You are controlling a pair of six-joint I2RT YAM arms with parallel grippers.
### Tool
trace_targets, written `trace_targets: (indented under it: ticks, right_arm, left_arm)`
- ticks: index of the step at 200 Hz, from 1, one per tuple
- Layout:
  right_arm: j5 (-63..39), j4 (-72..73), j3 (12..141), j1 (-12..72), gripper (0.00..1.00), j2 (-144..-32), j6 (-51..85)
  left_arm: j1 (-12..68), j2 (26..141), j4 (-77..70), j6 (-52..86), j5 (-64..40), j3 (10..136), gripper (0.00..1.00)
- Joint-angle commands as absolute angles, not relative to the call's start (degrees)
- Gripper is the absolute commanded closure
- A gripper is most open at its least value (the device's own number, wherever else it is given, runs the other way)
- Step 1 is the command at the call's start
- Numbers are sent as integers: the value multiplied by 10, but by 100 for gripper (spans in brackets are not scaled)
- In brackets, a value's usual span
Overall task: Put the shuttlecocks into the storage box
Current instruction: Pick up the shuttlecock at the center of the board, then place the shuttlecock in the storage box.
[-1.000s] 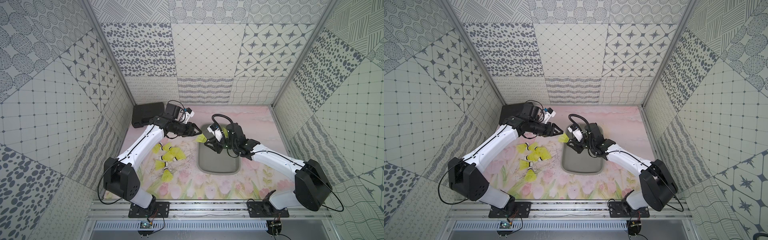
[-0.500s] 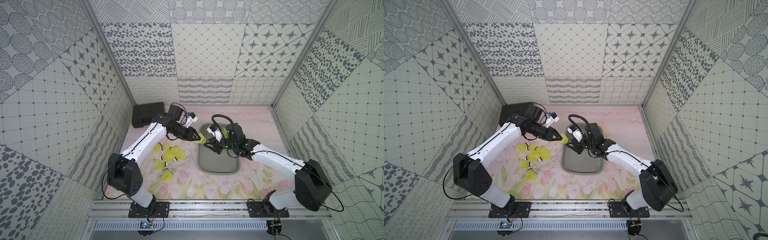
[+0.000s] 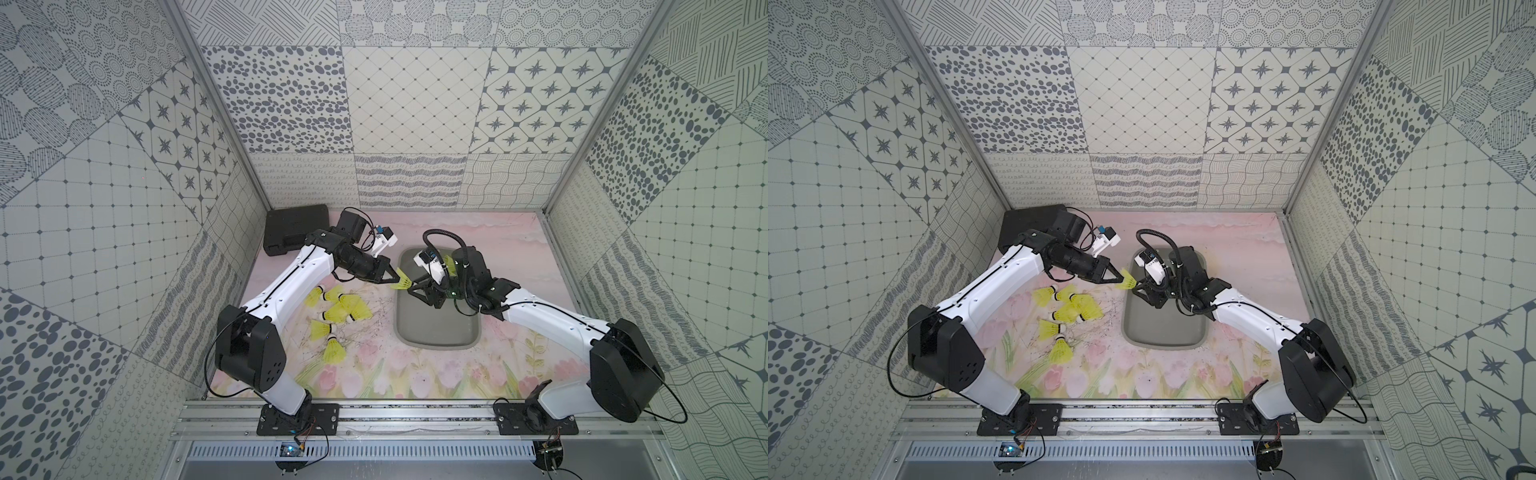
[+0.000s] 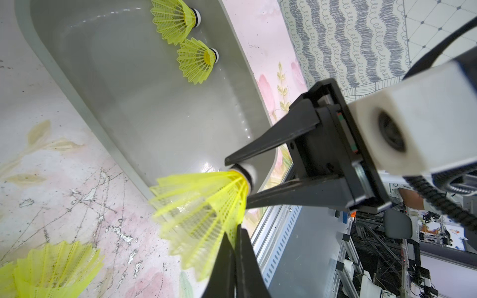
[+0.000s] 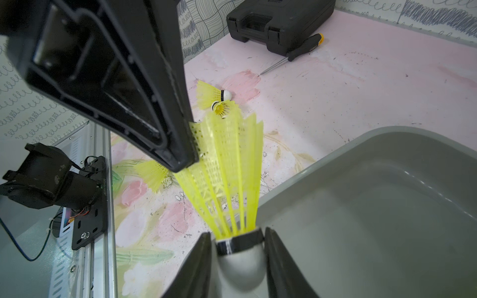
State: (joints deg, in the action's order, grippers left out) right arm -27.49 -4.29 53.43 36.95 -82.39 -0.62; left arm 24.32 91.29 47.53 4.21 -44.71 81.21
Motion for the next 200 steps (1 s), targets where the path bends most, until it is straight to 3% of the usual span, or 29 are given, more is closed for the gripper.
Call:
trace_targets:
  ticks: [1,25,67,135,200]
  right_arm:
    - [-227,-19,515,371,38,-791,-2]
    - [-167,-5,478,371,29,-751,-3]
    - [-64,-11,416,362,25,-646,-2]
    - [62,-60,355,335,23,-493,43]
    - [79,-97,345,290,22,-456,72]
  left_arm:
    - [247,891,376,115,-486,778,100]
    - [253,866,250,218,-478,723,100]
    - [286,847,69,371,-420,651,100]
    - [337,884,-38,475,-340,617,100]
    - [382,960,-106,525,-339,611,100]
